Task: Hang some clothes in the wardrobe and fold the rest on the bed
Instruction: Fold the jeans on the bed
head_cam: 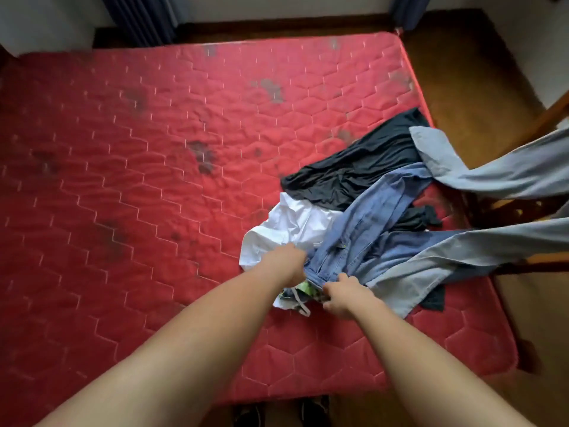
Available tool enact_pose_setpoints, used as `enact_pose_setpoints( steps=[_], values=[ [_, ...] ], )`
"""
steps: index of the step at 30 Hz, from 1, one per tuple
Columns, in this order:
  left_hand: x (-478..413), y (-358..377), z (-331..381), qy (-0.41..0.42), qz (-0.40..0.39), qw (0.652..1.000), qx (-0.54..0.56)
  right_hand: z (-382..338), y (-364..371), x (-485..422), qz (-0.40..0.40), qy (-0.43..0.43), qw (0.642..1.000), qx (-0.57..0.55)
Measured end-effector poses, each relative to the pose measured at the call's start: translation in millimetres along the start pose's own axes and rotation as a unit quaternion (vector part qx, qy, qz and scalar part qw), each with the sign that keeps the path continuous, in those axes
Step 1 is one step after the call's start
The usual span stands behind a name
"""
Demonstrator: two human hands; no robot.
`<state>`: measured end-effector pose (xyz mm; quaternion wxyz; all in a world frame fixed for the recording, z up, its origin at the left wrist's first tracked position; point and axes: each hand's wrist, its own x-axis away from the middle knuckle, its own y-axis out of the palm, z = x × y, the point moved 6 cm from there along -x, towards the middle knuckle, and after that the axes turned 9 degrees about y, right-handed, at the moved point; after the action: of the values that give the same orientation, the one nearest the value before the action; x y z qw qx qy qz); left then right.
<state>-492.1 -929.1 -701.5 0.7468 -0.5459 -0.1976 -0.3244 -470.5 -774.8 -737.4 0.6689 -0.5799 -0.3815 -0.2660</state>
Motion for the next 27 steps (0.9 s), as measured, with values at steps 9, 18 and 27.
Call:
enact_pose_setpoints(
  steps=[9, 18, 27],
  values=[
    [-49, 98, -38, -0.020, -0.067, 0.997, -0.010, -1, 83, -83, -0.044, 0.064, 0.997, -0.018],
    [-27, 40, -36, -0.029, 0.029, 0.998, 0.042, 17, -49, -34, 0.218, 0.054, 0.904, -0.363],
    [49, -155, 33, 0.098, 0.151, 0.975, 0.131, 25, -261, 150, 0.335, -0.105, 0.879, -0.323]
  ],
)
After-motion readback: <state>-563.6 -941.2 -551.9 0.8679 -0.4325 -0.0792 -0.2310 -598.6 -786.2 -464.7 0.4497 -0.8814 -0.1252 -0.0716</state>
